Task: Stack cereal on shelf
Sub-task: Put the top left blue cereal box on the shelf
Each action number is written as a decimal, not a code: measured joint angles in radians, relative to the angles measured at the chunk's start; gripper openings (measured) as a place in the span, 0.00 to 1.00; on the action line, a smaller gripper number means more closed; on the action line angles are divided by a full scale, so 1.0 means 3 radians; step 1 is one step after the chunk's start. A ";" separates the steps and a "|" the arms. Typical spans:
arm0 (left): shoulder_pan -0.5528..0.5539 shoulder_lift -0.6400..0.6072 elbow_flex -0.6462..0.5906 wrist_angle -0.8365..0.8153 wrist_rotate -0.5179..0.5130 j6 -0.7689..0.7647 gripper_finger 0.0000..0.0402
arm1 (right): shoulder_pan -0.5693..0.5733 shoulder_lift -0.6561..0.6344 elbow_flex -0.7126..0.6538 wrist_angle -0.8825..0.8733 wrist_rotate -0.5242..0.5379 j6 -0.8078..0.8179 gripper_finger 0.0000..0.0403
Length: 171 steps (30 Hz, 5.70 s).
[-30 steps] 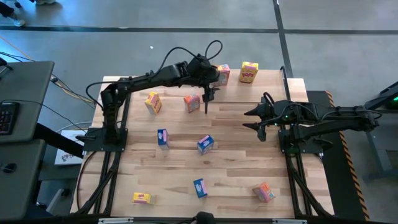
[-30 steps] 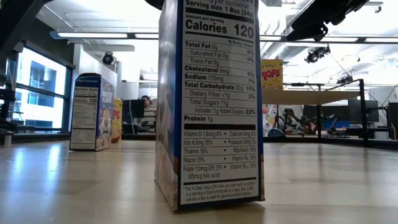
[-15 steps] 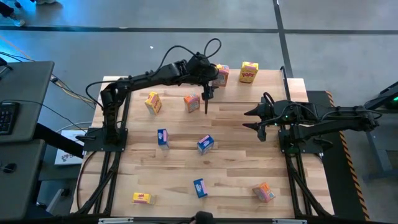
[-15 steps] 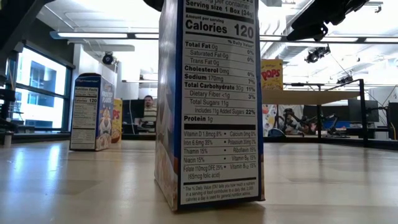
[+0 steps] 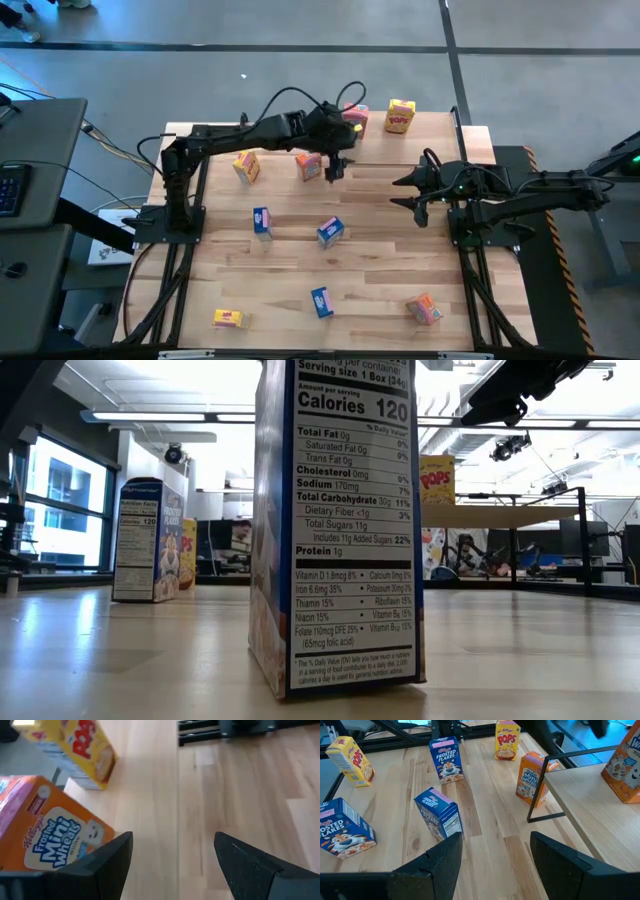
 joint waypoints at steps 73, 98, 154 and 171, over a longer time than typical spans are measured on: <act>-0.0348 -0.1655 0.0000 -0.1985 -0.0389 -0.1220 0.68 | 0.0001 0.0335 0.0233 0.1269 -0.0342 -0.0699 0.59; -0.0720 -0.1666 0.0000 -0.3248 -0.1139 -0.3691 0.68 | 0.0001 0.0730 0.0647 0.1158 -0.0239 -0.0245 0.59; -0.1113 -0.2009 -0.1466 -0.2603 -0.0778 -0.5646 0.67 | 0.0001 0.0729 0.0647 0.0360 0.0050 0.0139 0.59; -0.1115 -0.1967 -0.2093 -0.2027 -0.0299 -0.5974 0.67 | 0.0001 0.0729 0.0647 0.0315 0.0191 0.0128 0.59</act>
